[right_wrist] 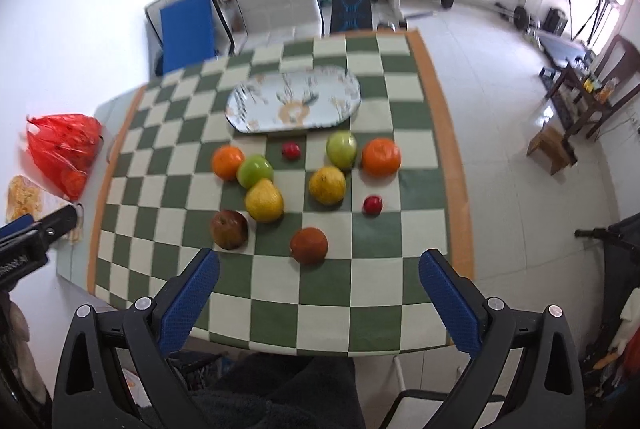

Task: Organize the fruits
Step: 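Grasp the red apple with the left gripper while the right gripper grasps the blood orange, then place the red apple on the plate with the left gripper while the right places the blood orange, then lift both grippers away from the plate, then grasp a yellow citrus with the left gripper while the right grasps another yellow citrus, then place both yellow citrus fruits on the plate and open both grippers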

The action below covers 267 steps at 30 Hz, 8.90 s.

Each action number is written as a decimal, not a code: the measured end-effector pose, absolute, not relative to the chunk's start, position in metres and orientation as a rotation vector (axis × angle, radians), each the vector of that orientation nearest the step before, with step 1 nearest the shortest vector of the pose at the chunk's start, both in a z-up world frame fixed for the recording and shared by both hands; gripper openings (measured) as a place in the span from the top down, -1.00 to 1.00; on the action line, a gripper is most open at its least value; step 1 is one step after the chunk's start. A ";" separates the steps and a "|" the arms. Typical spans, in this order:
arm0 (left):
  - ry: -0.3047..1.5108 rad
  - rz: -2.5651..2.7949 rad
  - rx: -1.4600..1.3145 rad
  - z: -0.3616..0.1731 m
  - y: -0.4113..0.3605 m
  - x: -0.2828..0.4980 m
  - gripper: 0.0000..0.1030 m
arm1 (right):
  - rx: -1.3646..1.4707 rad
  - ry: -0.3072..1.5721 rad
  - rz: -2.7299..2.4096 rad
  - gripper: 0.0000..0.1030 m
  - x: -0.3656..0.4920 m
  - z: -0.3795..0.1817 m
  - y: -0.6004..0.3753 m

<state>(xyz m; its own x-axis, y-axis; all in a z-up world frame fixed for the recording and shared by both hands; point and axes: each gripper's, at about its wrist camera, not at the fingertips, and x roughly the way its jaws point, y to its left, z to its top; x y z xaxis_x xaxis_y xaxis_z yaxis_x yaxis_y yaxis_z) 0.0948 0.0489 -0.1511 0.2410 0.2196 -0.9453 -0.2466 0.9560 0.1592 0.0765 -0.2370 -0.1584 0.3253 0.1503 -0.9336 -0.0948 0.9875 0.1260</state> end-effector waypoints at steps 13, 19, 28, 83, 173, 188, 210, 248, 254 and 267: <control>1.553 0.291 -0.101 -0.292 0.053 0.144 -0.99 | 0.119 1.515 0.247 -0.87 0.122 -0.359 -0.205; 1.620 0.256 -0.112 -0.325 0.046 0.156 -1.00 | 0.096 1.593 0.253 -0.86 0.132 -0.403 -0.186; 1.660 0.189 -0.155 -0.348 0.037 0.175 -1.00 | 0.056 1.642 0.214 -0.84 0.138 -0.437 -0.172; 1.469 -0.052 -0.448 -0.292 0.068 0.373 -0.18 | 0.350 1.356 0.244 -0.12 0.308 -0.287 -0.161; 1.466 0.089 -0.195 -0.278 0.050 0.249 -1.00 | 0.188 1.326 0.076 -0.86 0.247 -0.238 -0.176; 1.769 -0.061 -0.322 -0.402 -0.016 0.248 -0.99 | 0.412 1.542 0.062 -0.60 0.241 -0.366 -0.221; 1.698 -0.031 -0.185 -0.406 -0.004 0.202 -0.17 | 0.258 1.667 0.163 -0.18 0.253 -0.409 -0.169; 1.680 -0.020 -0.409 -0.368 0.083 0.411 -0.17 | 0.274 1.533 0.369 -0.17 0.410 -0.389 -0.091; 1.707 -0.028 -0.396 -0.375 0.081 0.410 -0.17 | 0.254 1.593 0.390 -0.18 0.422 -0.413 -0.079; 1.573 0.044 -0.266 -0.338 0.080 0.396 -0.71 | 0.128 1.550 0.267 -0.82 0.407 -0.380 -0.109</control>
<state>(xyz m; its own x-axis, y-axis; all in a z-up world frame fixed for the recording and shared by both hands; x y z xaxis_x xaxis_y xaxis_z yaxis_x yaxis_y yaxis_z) 0.3962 0.0800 -0.3385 0.0029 -0.1406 -0.9901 -0.1958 0.9708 -0.1384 0.4070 -0.1089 -0.3796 -0.0010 0.2494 -0.9684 -0.0894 0.9645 0.2485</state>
